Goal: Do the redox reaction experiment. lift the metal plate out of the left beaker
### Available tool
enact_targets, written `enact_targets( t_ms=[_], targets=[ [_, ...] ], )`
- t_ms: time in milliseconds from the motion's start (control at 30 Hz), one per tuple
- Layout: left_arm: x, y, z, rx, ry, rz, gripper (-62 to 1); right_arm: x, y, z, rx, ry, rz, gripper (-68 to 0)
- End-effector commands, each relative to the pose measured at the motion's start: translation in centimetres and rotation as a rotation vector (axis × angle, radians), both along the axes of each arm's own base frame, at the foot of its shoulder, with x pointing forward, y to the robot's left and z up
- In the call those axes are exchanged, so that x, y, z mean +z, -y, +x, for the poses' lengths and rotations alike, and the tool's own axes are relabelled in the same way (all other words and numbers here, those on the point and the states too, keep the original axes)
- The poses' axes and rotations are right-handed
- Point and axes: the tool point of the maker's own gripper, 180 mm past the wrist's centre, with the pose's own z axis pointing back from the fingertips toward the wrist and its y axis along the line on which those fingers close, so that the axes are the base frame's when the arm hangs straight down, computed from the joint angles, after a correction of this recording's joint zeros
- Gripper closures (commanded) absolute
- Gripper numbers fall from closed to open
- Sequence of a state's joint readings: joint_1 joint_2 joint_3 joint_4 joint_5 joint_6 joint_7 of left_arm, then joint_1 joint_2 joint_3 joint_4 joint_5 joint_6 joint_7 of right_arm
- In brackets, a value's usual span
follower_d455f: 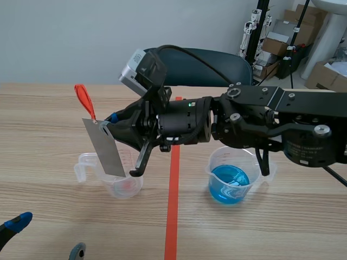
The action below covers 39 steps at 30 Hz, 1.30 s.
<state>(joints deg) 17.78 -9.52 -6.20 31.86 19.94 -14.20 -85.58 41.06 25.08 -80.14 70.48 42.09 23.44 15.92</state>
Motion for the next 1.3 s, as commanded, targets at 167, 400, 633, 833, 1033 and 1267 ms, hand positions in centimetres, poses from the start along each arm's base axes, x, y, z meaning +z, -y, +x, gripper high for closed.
enact_targets(
  t_ms=[167, 400, 633, 833, 1033, 1267],
  targets=[
    [0.5, -0.3, 0.0, 0.008, 0.020, -0.009, -62.3, 5.6, 0.5, 1.5, -0.014, 0.023, 0.038, -0.6],
    [0.5, -0.3, 0.0, 0.008, 0.020, -0.009, -62.3, 8.7, 1.2, 1.9, -0.038, 0.006, 0.035, -0.6],
    [0.5, -0.3, 0.0, 0.008, 0.020, -0.009, -62.3, 10.3, 1.4, 1.8, -0.042, -0.077, 0.027, -0.6],
    [0.5, -0.3, 0.0, 0.008, 0.020, -0.009, -62.3, 11.7, 2.0, 2.5, -0.063, -0.078, 0.031, -0.6],
    [0.5, -0.3, 0.0, 0.008, 0.020, -0.009, -62.3, 12.2, 2.2, 2.8, -0.072, -0.066, 0.026, -0.6],
    [0.5, -0.3, 0.0, 0.008, 0.020, -0.009, -62.3, 12.1, 2.0, 2.7, -0.067, -0.066, 0.021, -0.6]
  ],
)
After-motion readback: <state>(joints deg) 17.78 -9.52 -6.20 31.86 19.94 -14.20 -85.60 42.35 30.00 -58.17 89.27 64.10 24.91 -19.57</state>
